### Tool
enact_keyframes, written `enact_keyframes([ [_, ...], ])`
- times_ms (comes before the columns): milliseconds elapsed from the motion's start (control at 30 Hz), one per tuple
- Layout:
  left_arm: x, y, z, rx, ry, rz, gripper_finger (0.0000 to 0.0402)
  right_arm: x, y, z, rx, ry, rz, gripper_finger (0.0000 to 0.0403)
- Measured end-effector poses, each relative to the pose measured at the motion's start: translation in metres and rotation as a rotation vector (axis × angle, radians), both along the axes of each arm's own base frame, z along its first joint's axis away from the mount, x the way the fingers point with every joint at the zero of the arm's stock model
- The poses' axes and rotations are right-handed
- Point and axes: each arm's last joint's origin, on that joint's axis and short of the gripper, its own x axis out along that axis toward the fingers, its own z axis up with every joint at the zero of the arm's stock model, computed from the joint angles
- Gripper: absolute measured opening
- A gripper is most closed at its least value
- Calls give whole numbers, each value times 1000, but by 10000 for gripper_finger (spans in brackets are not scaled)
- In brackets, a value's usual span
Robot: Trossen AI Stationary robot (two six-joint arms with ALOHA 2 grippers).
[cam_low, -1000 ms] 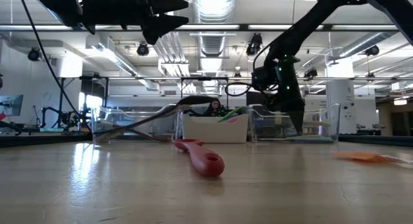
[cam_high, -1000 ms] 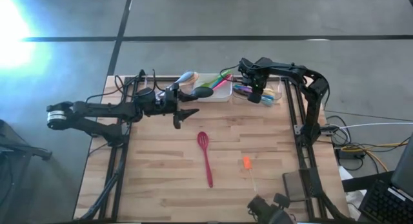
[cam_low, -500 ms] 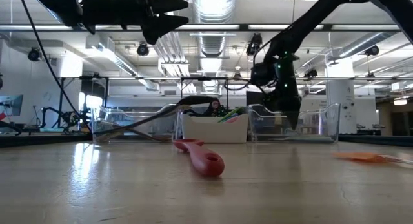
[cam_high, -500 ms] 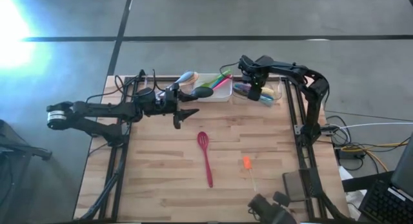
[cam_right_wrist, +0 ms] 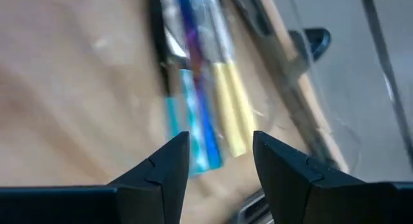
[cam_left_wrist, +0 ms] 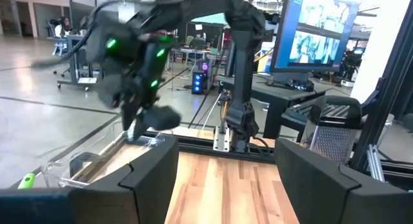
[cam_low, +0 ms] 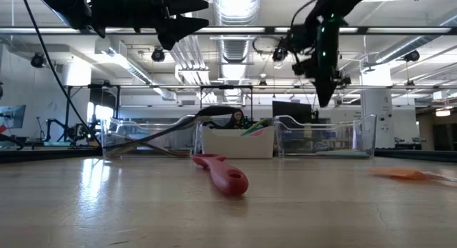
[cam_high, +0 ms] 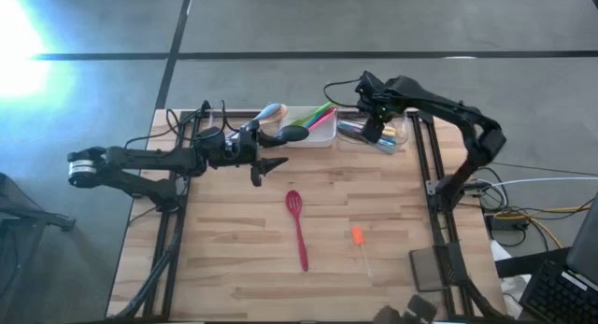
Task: Pick & Place Kitchen Items
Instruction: Put the red cooking spoon into the left transparent bin
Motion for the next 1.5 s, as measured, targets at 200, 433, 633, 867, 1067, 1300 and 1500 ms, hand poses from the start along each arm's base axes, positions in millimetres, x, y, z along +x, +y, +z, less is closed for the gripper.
enact_keyframes([
  [200,0,0,-1,-24,9,-1,261,0,44,37,50,-230,8,148],
  [433,1,0,-9,-67,90,-2,261,-4,105,71,84,-409,72,138],
  [633,0,0,-18,-142,177,-14,261,-12,155,80,116,-514,119,134],
  [867,0,-12,-34,-380,329,-50,261,-15,191,67,118,-543,148,139],
  [1067,3,-54,-46,-360,454,-99,261,-16,199,45,64,-457,164,134],
  [1300,14,-79,-40,106,645,-215,261,-16,197,27,50,-412,196,125],
  [1500,47,-82,-32,336,802,-299,261,-14,197,21,48,-427,199,124],
])
